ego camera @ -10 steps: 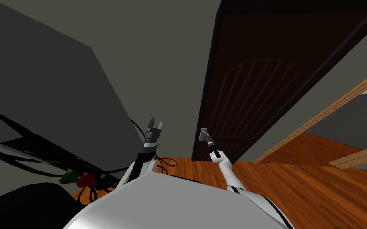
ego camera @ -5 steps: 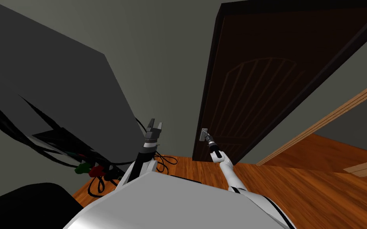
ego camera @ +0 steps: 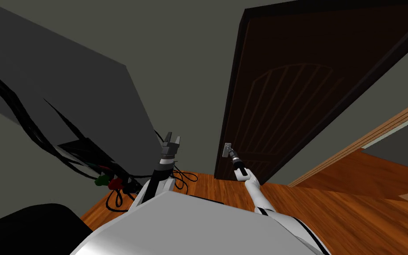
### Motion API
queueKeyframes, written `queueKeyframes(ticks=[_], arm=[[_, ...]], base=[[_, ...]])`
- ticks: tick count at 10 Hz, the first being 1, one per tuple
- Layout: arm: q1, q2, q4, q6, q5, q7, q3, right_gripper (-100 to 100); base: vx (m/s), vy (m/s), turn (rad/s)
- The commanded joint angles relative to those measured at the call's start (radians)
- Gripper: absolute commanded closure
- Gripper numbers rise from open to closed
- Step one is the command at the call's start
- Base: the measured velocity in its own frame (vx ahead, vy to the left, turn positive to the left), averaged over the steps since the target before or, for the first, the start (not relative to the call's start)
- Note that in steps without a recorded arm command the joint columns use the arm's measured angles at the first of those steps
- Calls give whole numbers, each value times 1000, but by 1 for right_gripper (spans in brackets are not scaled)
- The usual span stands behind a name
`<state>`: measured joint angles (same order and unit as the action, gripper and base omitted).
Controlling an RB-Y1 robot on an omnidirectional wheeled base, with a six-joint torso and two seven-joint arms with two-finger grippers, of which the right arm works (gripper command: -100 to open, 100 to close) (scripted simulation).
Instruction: Pull the door open
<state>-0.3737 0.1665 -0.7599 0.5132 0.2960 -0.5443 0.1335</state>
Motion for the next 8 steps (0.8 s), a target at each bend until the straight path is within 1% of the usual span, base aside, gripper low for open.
queueKeyframes(ticks=[1,2,3,4,5,6,7,8], arm=[[5,-7,-3,-2,-9,30,-11,100],[5,-3,-2,-2,-31,69,-16,100],[5,0,-1,-2,-54,94,-20,100],[5,0,-1,-2,-54,110,-20,100],[5,5,0,-2,-77,142,-25,100],[5,5,0,-2,-77,150,-25,100],[5,9,1,-3,-101,188,-29,100],[5,9,1,-3,-101,191,-29,100]], base=[[-26,-30,42],[-36,-17,73],[-56,-26,193],[-41,-21,3],[-46,-21,49],[-31,-18,22],[-31,-23,83],[-30,-21,50]])
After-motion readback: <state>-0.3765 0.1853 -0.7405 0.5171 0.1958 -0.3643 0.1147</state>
